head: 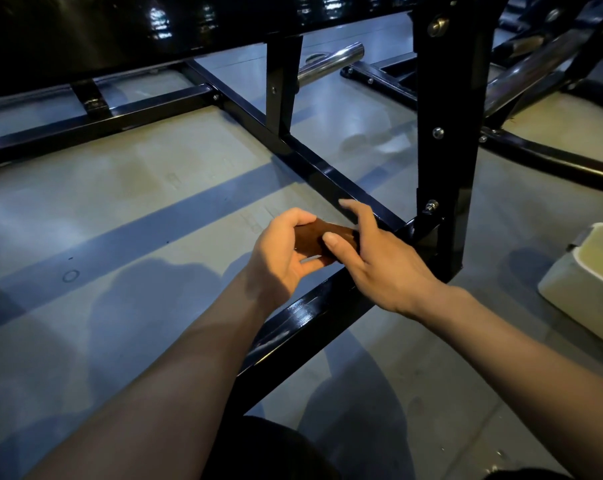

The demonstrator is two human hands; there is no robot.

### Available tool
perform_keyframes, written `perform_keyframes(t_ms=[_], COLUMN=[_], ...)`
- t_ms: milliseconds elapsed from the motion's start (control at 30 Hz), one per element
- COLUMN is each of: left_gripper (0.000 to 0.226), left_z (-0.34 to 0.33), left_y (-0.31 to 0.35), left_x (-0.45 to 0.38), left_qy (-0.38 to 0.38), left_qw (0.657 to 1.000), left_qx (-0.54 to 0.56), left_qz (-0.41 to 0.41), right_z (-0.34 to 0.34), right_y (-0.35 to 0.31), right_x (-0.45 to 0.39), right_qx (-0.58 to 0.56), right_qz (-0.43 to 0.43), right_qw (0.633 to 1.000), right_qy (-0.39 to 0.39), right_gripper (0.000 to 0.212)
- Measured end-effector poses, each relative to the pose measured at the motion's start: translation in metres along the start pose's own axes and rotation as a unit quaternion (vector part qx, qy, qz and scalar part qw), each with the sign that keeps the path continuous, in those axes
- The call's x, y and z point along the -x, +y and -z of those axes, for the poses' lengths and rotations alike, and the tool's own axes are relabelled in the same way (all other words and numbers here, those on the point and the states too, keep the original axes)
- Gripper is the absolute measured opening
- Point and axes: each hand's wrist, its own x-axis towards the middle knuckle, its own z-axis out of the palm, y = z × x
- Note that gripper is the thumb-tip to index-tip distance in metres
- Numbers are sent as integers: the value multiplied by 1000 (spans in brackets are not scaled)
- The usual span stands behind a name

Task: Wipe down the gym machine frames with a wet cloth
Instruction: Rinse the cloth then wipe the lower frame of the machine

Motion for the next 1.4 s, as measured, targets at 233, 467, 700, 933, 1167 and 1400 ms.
perform_keyframes(t_ms=[233, 467, 700, 933, 1167, 1400], left_gripper=[24, 80, 64, 60, 63, 54], left_z=[17, 21, 43, 47, 51, 55], left_y=[-3, -20, -36, -36, -38, -41], left_x=[-6, 6, -4, -7, -11, -16], left_qy=[-48, -88, -99, -111, -117, -134], left_qw=[995, 830, 653, 667, 667, 667], left_qx=[-83, -542, -738, -728, -725, -724], left_qz=[15, 102, 140, 115, 121, 116], right_z=[11, 12, -7, -16, -27, -13], right_y=[-2, 42, 23, 27, 23, 57], right_x=[4, 6, 17, 27, 15, 7], right_qx=[-107, 109, 241, 265, 223, 210], right_qz=[-79, -214, -49, -37, -74, -90], right_qw=[983, 970, 967, 961, 972, 973], right_qy=[-124, -24, -69, -70, -19, 16], right_gripper=[55, 55, 56, 45, 41, 45])
